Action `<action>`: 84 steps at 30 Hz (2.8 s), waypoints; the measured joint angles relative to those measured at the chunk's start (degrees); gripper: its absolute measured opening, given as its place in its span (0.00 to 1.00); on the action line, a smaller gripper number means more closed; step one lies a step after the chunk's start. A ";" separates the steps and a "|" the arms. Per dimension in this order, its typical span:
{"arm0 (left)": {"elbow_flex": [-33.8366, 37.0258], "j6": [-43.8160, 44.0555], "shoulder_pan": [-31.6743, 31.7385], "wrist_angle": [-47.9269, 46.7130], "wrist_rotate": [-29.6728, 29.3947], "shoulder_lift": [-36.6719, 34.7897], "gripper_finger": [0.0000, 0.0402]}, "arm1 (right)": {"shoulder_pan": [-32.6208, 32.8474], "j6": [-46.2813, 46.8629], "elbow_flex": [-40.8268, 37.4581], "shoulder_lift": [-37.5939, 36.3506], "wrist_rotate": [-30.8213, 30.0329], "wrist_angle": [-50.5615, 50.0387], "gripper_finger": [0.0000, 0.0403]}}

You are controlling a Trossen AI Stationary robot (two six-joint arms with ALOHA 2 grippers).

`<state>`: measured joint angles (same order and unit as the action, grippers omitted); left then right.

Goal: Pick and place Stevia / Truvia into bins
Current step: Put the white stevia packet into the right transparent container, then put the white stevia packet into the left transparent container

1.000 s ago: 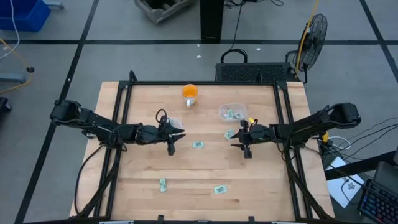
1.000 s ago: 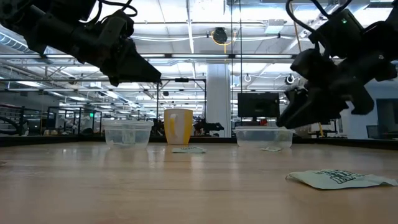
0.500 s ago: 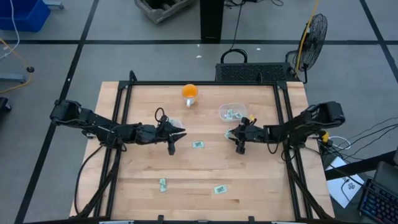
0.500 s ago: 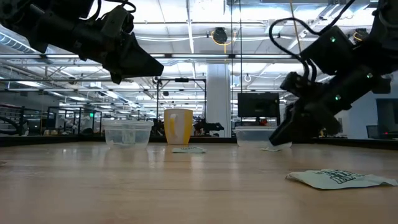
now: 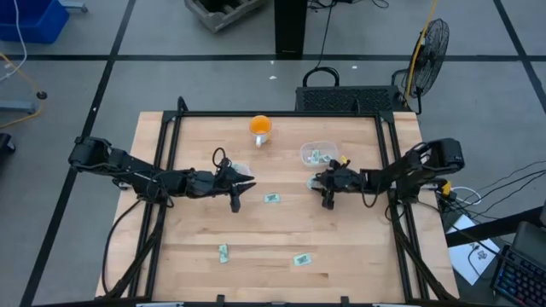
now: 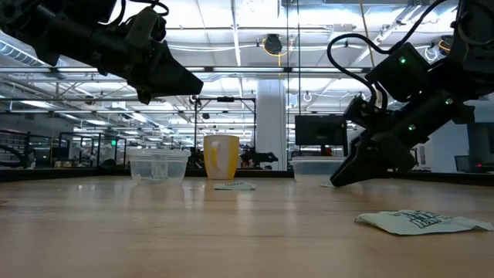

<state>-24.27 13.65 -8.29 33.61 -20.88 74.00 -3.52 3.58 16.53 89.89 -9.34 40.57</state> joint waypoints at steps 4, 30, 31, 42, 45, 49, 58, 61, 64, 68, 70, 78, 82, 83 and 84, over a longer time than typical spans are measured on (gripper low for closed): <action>0.01 0.02 0.01 -0.11 0.00 0.00 0.24 | -0.44 4.11 0.04 -0.09 1.83 -1.46 0.35; 0.02 0.31 0.02 -1.08 -0.01 -0.01 0.24 | -1.39 -1.34 -0.02 -6.48 -19.23 13.59 0.05; 0.02 0.33 0.01 -1.03 -0.02 0.00 0.24 | -2.16 -0.57 -0.03 -7.42 -23.48 13.16 0.05; 0.01 0.33 0.02 -0.90 0.00 0.00 0.24 | -9.83 6.32 -0.04 -12.23 -18.80 0.29 0.09; 0.02 0.33 0.02 -0.87 -0.02 0.00 0.24 | -11.04 8.02 -0.04 -12.23 -18.72 -2.79 0.14; 0.02 0.31 0.01 -0.85 0.00 -0.01 0.24 | -11.91 9.05 -0.04 -12.25 -17.73 -3.06 0.22; 0.02 0.32 0.01 -1.41 2.95 -0.01 0.24 | -12.54 9.09 -0.04 -12.25 -10.83 0.39 0.38; 0.02 0.32 -0.48 -2.01 7.44 -0.01 0.24 | -12.40 9.09 -0.04 -12.25 -0.54 4.89 0.39; 0.02 0.31 -2.53 -2.21 13.29 0.00 0.24 | -11.58 9.01 -0.04 -12.25 9.59 10.12 0.40; 0.02 0.94 -7.38 -2.22 20.06 -0.01 0.24 | -9.85 9.17 -0.04 -12.27 17.59 13.69 0.39; 0.02 3.69 -10.59 -2.21 21.66 0.00 0.24 | -8.84 9.26 -0.04 -12.27 18.81 13.62 0.39; -1.03 28.64 -23.80 -8.86 16.82 -0.02 0.24 | -5.87 9.26 -0.04 -12.27 19.05 12.57 0.38; -7.35 45.58 -27.64 -29.19 15.34 0.00 0.24 | -5.46 9.25 -0.04 -12.27 19.05 12.60 0.38; -9.35 49.81 -28.20 -34.70 15.32 0.00 0.24 | -5.41 9.19 -0.04 -12.27 18.87 12.65 0.38; -11.32 53.53 -28.75 -39.58 15.30 0.09 0.24 | -5.38 8.96 -0.04 -12.27 18.55 12.73 0.38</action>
<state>-35.59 67.17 -37.05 -5.97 -5.58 74.09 -8.91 12.54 16.49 77.62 9.21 53.30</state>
